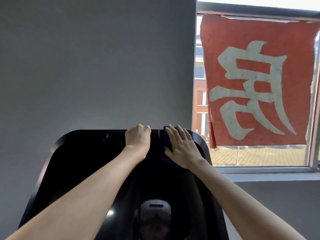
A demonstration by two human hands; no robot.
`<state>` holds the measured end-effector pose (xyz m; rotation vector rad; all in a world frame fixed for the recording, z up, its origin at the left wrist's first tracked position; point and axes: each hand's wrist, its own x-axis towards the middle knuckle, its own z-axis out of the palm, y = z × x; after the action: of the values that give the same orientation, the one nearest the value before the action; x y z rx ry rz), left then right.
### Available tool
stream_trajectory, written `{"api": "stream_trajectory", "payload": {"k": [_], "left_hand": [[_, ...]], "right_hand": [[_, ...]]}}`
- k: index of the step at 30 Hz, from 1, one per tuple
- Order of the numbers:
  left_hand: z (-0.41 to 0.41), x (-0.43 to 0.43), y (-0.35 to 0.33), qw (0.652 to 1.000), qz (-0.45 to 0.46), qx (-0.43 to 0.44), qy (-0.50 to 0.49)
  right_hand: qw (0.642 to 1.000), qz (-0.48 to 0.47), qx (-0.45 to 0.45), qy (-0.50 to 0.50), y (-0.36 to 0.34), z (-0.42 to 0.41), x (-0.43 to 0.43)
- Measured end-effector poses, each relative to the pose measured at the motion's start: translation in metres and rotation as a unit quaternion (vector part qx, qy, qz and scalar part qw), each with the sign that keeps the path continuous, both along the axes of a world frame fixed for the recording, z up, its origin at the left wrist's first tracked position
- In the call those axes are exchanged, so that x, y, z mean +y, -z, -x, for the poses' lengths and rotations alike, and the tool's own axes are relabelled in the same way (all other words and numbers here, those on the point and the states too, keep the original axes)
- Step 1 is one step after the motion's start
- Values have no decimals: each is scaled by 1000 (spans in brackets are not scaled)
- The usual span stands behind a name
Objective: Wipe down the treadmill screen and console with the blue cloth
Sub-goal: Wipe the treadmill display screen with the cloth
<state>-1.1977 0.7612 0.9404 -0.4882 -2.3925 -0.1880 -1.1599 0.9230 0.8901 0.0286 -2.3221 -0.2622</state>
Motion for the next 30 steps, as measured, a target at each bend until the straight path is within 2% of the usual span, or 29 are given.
{"api": "stream_trajectory", "payload": {"k": [5, 9, 11, 14, 18, 22, 24, 27, 30], "left_hand": [[-2, -1, 2, 1000, 7, -1, 5], [-2, -5, 5, 1000, 3, -7, 19], [-3, -6, 5, 1000, -2, -14, 25], [-4, -5, 4, 1000, -12, -9, 24], [-2, -4, 7, 1000, -6, 4, 16], [2, 0, 8, 1000, 0, 23, 10], [3, 2, 7, 1000, 1, 20, 4], [5, 2, 4, 1000, 9, 19, 1], [5, 0, 3, 1000, 11, 23, 7]], "right_hand": [[971, 212, 64, 89, 18, -10, 11], [890, 427, 129, 95, 58, -50, 11], [878, 452, 132, 85, 79, -67, 1], [886, 439, 122, 90, 88, -70, -1], [899, 414, 96, 105, 53, -43, 13], [955, 291, 62, 21, 28, -31, 34], [964, 263, 39, -24, 22, -34, 42], [973, 228, -6, -21, 10, -29, 46], [987, 149, -49, -32, -7, -17, 32]]}}
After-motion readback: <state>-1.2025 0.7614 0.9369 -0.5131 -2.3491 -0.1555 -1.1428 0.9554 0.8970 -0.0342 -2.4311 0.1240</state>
